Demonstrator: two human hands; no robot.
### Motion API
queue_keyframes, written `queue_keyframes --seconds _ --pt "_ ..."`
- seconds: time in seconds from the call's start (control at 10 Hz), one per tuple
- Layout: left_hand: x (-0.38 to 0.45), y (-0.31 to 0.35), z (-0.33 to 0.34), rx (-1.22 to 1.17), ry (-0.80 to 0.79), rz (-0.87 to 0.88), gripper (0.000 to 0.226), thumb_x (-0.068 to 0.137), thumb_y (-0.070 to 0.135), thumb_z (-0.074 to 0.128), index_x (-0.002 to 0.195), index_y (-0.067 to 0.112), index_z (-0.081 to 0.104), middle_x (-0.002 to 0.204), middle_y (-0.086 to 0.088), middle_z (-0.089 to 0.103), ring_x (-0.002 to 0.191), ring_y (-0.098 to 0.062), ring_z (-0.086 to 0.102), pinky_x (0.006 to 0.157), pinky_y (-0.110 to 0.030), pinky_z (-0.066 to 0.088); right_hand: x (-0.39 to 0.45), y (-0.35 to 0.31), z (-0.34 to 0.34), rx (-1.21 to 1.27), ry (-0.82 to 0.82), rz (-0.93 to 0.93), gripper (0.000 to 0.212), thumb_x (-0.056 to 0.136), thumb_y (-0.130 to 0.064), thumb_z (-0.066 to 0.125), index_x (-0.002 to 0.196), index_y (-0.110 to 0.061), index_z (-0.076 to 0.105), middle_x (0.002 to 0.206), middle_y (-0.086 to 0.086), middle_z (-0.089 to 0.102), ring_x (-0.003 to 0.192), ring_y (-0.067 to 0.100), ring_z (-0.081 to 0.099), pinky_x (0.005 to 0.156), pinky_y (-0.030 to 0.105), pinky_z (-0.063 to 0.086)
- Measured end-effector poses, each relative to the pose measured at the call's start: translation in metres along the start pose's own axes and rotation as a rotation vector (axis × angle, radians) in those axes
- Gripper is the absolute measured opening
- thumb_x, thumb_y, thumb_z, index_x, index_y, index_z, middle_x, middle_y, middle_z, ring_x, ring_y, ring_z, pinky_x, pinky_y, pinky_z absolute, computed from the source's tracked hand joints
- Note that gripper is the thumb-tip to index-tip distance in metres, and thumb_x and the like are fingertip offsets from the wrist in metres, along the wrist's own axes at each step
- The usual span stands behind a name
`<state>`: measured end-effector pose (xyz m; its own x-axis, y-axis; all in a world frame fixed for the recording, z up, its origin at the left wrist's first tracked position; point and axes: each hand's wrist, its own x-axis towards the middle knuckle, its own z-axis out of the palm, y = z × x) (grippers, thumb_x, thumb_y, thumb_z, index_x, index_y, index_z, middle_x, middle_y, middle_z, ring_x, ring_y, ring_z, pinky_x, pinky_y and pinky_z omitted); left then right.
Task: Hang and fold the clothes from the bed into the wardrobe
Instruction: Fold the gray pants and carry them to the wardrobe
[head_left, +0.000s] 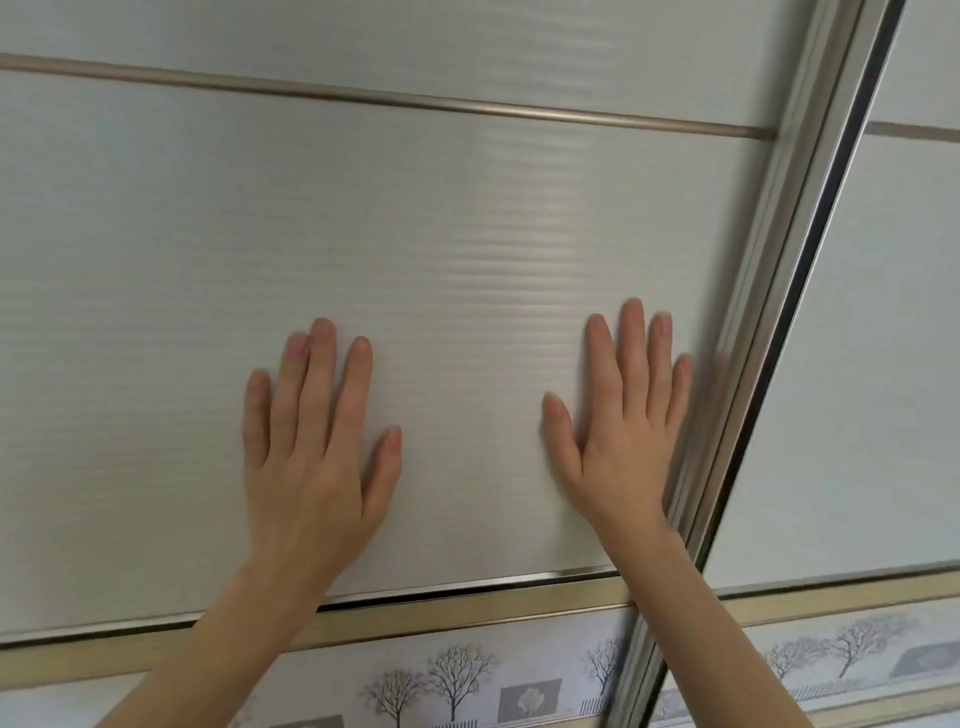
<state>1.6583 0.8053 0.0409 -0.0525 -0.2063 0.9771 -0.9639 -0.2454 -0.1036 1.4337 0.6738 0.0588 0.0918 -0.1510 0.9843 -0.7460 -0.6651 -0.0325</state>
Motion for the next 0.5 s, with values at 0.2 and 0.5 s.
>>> queue_keyframes --seconds 0.2,0.5 --pt "0.003 0.004 -0.018 0.056 -0.079 -0.024 0.066 0.105 0.03 0.055 0.161 0.002 0.033 0.169 -0.021 0.025 0.16 -0.033 0.021 0.128 -0.056 0.022 -0.001 -0.004 -0.003 0.071 -0.004 -0.003 0.063 0.107 -0.043 0.047 0.158 -0.009 0.036 0.167 0.018 0.026 0.158 0.036 0.019 0.126 0.058 0.013" --pt "-0.003 -0.005 -0.111 0.246 -0.214 -0.185 0.058 0.109 0.036 0.047 0.157 0.004 0.043 0.16 -0.012 0.047 0.15 -0.031 0.043 0.12 -0.054 0.035 0.008 -0.098 -0.022 0.579 -0.123 -0.115 0.06 0.108 -0.041 0.047 0.155 -0.004 0.041 0.164 0.014 0.035 0.156 0.03 0.028 0.125 0.053 0.025"
